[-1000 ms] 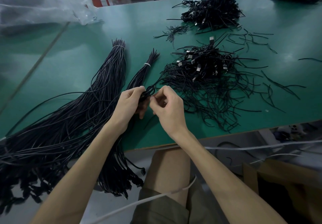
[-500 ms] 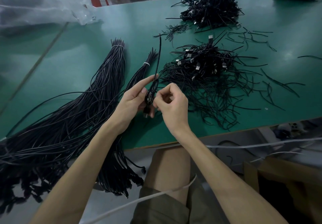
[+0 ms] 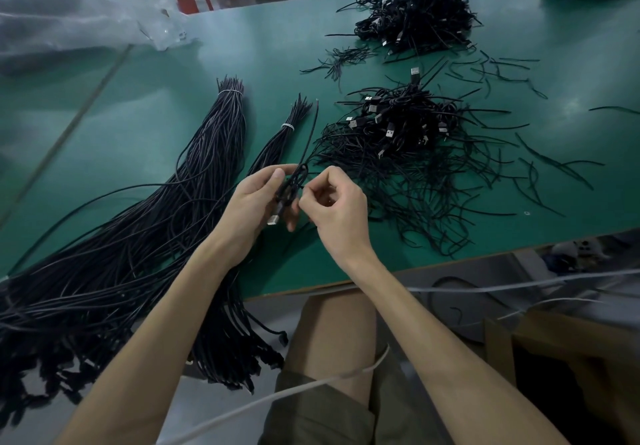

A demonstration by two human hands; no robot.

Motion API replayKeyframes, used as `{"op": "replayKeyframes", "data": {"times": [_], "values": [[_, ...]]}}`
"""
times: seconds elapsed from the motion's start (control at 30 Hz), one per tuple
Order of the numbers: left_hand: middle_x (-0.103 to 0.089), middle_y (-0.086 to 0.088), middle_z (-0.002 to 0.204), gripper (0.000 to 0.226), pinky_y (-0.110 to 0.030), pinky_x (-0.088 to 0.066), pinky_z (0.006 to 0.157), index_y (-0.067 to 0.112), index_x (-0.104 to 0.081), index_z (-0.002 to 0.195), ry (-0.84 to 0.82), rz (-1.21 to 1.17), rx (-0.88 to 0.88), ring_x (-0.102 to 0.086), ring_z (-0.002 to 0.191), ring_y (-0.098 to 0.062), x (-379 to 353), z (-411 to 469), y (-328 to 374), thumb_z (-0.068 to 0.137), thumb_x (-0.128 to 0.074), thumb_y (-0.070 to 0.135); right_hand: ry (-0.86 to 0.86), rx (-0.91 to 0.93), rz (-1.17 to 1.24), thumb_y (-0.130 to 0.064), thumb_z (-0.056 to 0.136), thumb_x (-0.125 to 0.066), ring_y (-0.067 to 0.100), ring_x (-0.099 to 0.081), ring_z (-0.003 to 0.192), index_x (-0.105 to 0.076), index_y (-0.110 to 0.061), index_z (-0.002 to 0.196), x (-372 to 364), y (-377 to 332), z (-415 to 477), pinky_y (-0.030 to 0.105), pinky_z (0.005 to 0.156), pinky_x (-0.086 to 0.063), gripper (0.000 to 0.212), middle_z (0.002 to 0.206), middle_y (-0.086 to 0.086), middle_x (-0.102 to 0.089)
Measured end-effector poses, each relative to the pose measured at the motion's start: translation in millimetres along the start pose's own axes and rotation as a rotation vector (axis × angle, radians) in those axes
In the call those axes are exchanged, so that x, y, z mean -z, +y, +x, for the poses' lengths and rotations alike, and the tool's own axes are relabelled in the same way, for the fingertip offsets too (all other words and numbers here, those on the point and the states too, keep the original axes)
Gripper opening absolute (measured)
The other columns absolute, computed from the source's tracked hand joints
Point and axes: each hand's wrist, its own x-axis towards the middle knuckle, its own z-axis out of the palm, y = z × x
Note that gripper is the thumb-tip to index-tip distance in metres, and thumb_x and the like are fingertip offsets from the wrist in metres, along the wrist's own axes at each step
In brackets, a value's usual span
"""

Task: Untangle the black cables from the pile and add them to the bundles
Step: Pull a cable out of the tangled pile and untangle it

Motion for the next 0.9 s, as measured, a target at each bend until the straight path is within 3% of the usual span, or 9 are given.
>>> {"op": "replayKeyframes", "data": {"times": [0.07, 0.2, 0.3, 0.47, 0.53, 0.7, 0.83, 0.9], "values": [[-0.063, -0.005, 0.067, 0.031, -0.029, -0.053, 0.055, 0.004, -0.061, 0.129, -0.015, -0.042, 0.024, -0.059, 0.055, -0.021, 2, 0, 1, 0.111, -0.042, 0.021, -0.009, 0.028, -0.019, -0.003, 0.086, -0.069, 0.019, -0.060, 0.064, -0.056, -0.011, 0.076, -1, -1, 0, 0.025, 0.060, -0.046, 0.018, 0.075, 0.006, -0.064], [-0.061, -0.001, 0.069, 0.031, -0.026, -0.054, 0.060, 0.001, -0.057, 0.133, -0.093, -0.152, 0.063, -0.060, 0.063, -0.015, 5, -1, 3, 0.110, -0.041, 0.014, -0.006, 0.043, -0.009, -0.002, 0.085, -0.067, 0.031, -0.065, 0.069, -0.055, -0.013, 0.075, -1, 0, 0, 0.047, 0.065, -0.053, 0.020, 0.078, 0.011, -0.066], [-0.063, -0.003, 0.078, 0.036, -0.026, -0.053, 0.066, 0.005, -0.056, 0.137, -0.154, -0.182, 0.074, -0.062, 0.070, -0.016, 10, -1, 3, 0.107, -0.037, 0.000, 0.006, 0.023, 0.013, -0.001, 0.087, -0.067, 0.034, -0.067, 0.071, -0.055, -0.011, 0.077, -2, 1, 1, 0.052, 0.067, -0.054, 0.019, 0.081, 0.014, -0.068], [-0.065, -0.007, 0.087, 0.062, -0.021, -0.049, 0.057, 0.012, -0.053, 0.143, -0.162, -0.149, 0.057, -0.061, 0.073, -0.014, 10, -2, 4, 0.095, -0.030, -0.021, 0.025, 0.007, 0.044, -0.001, 0.088, -0.067, 0.024, -0.069, 0.068, -0.056, -0.007, 0.079, -2, 0, 1, 0.045, 0.064, -0.055, 0.015, 0.081, 0.015, -0.070], [-0.066, -0.007, 0.085, 0.066, -0.020, -0.048, 0.054, 0.011, -0.053, 0.141, -0.111, -0.102, 0.045, -0.062, 0.071, -0.014, 10, -3, 6, 0.091, -0.030, -0.027, 0.023, 0.018, 0.021, -0.002, 0.087, -0.067, 0.028, -0.064, 0.067, -0.056, -0.007, 0.078, -2, -2, 2, 0.044, 0.062, -0.052, 0.015, 0.078, 0.016, -0.068], [-0.060, -0.012, 0.108, 0.042, -0.023, -0.049, 0.049, 0.014, -0.056, 0.137, -0.106, -0.031, -0.026, -0.068, 0.071, -0.019, 16, -11, 19, 0.099, -0.057, -0.005, -0.015, 0.040, 0.014, 0.000, 0.086, -0.068, 0.017, -0.066, 0.063, -0.056, -0.007, 0.078, -2, -8, -1, 0.035, 0.060, -0.051, 0.016, 0.074, 0.011, -0.067], [-0.057, -0.011, 0.112, 0.068, -0.024, -0.051, 0.053, 0.025, -0.051, 0.145, -0.157, 0.027, -0.139, -0.070, 0.070, -0.023, 22, -20, 30, 0.089, -0.069, -0.009, -0.029, 0.010, -0.029, -0.001, 0.084, -0.069, 0.021, -0.054, 0.059, -0.053, -0.013, 0.073, 2, -15, 3, 0.035, 0.058, -0.045, 0.023, 0.066, 0.000, -0.058], [-0.053, -0.013, 0.113, 0.066, -0.024, -0.052, 0.058, 0.023, -0.053, 0.146, -0.152, 0.099, -0.194, -0.068, 0.069, -0.020, 21, -24, 33, 0.091, -0.065, -0.012, -0.084, 0.003, -0.027, 0.002, 0.085, -0.069, 0.029, -0.057, 0.060, -0.052, -0.015, 0.073, 6, -19, 3, 0.041, 0.057, -0.050, 0.026, 0.066, 0.001, -0.059]]}}
